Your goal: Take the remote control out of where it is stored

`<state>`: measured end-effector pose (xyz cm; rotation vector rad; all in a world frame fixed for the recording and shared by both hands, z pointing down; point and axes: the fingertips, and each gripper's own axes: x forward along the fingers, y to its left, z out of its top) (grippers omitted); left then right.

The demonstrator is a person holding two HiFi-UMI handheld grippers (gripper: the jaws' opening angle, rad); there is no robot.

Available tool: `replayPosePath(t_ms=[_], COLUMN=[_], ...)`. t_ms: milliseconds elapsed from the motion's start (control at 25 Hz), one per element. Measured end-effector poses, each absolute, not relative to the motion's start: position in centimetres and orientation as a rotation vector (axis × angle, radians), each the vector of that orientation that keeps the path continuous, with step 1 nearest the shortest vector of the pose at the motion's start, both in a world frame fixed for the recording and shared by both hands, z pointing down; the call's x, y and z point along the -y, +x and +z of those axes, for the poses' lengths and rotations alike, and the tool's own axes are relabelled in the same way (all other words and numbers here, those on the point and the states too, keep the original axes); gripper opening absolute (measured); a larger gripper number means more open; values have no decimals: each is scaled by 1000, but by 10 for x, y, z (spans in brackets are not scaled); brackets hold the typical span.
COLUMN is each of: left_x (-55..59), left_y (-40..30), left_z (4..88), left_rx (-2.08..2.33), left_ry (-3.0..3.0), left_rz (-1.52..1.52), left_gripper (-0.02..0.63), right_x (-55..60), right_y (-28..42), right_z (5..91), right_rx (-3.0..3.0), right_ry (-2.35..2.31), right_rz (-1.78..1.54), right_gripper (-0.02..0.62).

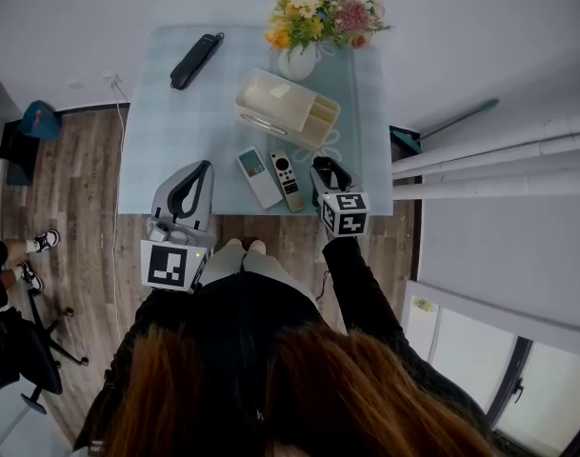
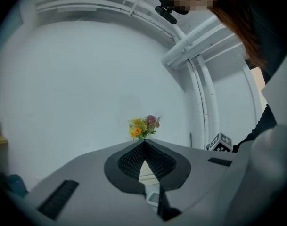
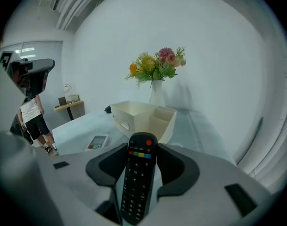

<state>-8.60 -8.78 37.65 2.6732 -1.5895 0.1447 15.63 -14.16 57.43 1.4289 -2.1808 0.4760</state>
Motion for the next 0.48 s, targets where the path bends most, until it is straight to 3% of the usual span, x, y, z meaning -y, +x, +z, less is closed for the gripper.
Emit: replayPosePath(t_ms=[280,360,480], left_x=[89,89,88], left_y=[-84,-84,-82], left_z=[376,376,378], left_rx=[1587,1587,1580], left_ry=[2677,2674,2678], left_rz=[136,144,138], left_gripper=[5,5,5], right_x=[157,159,162], right_y=[162,165,165], right_z=[622,631,638], right_rx=[2142,2134,2116], right_ry=[1362,1363,1339], right_rz=[636,686,715], right_gripper=[199,126,138])
